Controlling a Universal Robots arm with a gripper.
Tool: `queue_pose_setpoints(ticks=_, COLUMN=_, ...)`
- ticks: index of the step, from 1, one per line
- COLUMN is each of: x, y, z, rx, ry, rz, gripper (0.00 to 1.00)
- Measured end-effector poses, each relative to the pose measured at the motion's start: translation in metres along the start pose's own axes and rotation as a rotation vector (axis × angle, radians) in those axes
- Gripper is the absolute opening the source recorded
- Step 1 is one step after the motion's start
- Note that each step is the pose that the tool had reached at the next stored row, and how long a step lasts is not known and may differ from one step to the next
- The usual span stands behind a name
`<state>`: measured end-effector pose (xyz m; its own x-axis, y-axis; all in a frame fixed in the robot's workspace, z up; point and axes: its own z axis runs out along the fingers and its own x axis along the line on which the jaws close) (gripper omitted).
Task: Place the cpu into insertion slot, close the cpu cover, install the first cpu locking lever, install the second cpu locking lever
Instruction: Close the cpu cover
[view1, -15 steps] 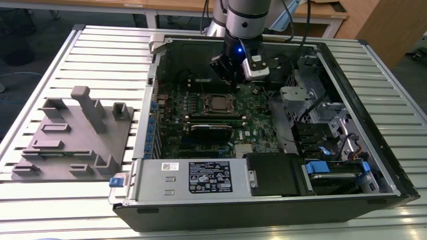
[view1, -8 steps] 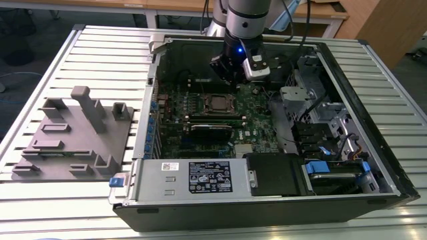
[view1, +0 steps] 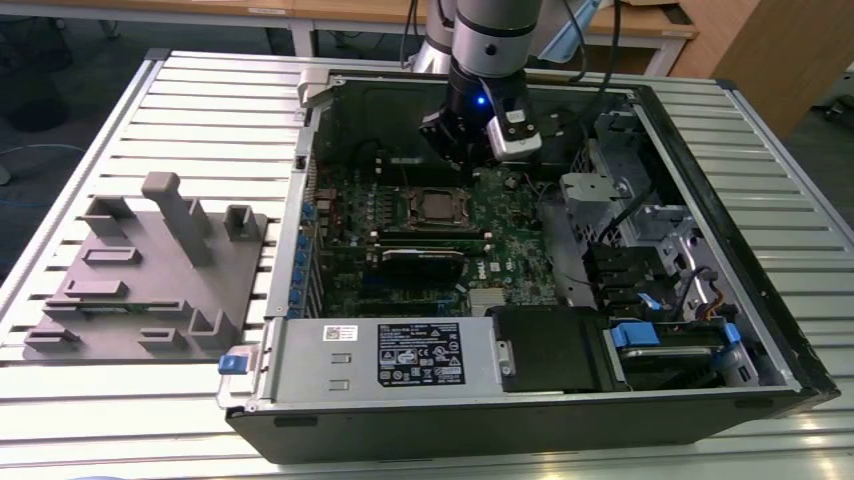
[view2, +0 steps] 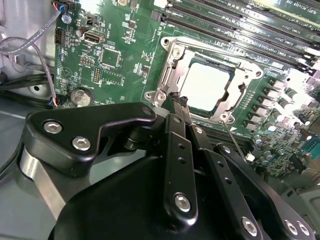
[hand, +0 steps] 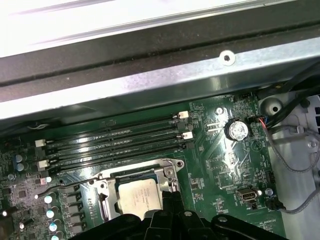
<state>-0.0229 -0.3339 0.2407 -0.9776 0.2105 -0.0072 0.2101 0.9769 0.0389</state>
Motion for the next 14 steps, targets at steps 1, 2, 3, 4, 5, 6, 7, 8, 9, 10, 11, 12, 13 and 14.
queue_pose_setpoints(ticks=1, x=0.0000, y=0.0000, z=0.0000, rx=0.0001, ry=0.0002, rz=-0.003, gripper=0.10)
queue_pose_setpoints(ticks=2, x=0.0000, y=0.0000, z=0.0000, rx=0.0000, ry=0.0002, rz=-0.005, gripper=0.10)
queue_pose_setpoints(ticks=3, x=0.0000, y=0.0000, z=0.0000, rx=0.0000, ry=0.0004, rz=-0.008, gripper=0.10)
queue_pose_setpoints(ticks=4, x=0.0000, y=0.0000, z=0.0000, rx=0.0000, ry=0.0004, rz=-0.010, gripper=0.10)
queue_pose_setpoints(ticks=5, x=0.0000, y=0.0000, z=0.0000, rx=0.0000, ry=0.0005, rz=-0.013, gripper=0.10)
queue_pose_setpoints(ticks=6, x=0.0000, y=0.0000, z=0.0000, rx=0.0000, ry=0.0006, rz=-0.015, gripper=0.10)
queue_pose_setpoints(ticks=7, x=0.0000, y=0.0000, z=0.0000, rx=0.0000, ry=0.0007, rz=-0.018, gripper=0.10)
queue_pose_setpoints(ticks=8, x=0.0000, y=0.0000, z=0.0001, rx=-0.0001, ry=0.0008, rz=-0.020, gripper=0.10)
queue_pose_setpoints(ticks=9, x=0.0000, y=0.0000, z=0.0001, rx=-0.0001, ry=0.0009, rz=-0.023, gripper=0.10)
queue_pose_setpoints(ticks=10, x=0.0000, y=0.0000, z=0.0001, rx=-0.0001, ry=0.0010, rz=-0.025, gripper=0.10)
queue_pose_setpoints(ticks=11, x=0.0000, y=0.0000, z=0.0001, rx=-0.0001, ry=0.0011, rz=-0.028, gripper=0.10)
queue_pose_setpoints(ticks=12, x=0.0000, y=0.0000, z=0.0001, rx=-0.0002, ry=0.0012, rz=-0.030, gripper=0.10)
queue_pose_setpoints(ticks=13, x=0.0000, y=0.0000, z=0.0001, rx=-0.0002, ry=0.0013, rz=-0.033, gripper=0.10)
queue_pose_setpoints(ticks=14, x=0.0001, y=0.0000, z=0.0001, rx=-0.0002, ry=0.0014, rz=-0.035, gripper=0.10)
